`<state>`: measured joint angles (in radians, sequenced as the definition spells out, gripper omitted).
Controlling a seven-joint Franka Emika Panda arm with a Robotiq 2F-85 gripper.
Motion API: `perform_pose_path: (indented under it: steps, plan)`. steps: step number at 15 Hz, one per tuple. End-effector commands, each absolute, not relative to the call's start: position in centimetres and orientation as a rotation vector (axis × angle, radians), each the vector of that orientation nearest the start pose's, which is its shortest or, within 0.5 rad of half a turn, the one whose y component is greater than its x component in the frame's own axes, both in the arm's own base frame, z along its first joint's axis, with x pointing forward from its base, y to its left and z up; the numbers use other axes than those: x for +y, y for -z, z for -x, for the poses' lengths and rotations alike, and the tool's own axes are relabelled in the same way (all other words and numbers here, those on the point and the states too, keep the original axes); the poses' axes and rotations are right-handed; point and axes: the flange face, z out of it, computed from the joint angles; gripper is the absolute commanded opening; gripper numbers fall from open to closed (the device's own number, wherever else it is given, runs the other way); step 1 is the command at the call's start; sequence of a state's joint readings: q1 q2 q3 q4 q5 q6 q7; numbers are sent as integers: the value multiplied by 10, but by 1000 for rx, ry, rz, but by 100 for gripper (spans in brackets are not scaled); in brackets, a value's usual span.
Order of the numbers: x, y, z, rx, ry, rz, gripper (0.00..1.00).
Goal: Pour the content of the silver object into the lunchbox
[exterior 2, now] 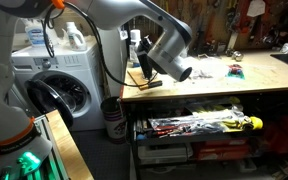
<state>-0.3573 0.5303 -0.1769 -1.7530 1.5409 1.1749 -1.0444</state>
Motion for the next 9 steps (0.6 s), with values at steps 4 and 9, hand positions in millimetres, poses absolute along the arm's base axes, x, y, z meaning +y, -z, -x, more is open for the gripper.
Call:
perform_pose_path:
  steps: [4,9]
  plan:
    - [-187,-323,-590,-83,450,1376,1]
    - [-178,-339,-589,-62,408,1428,1]
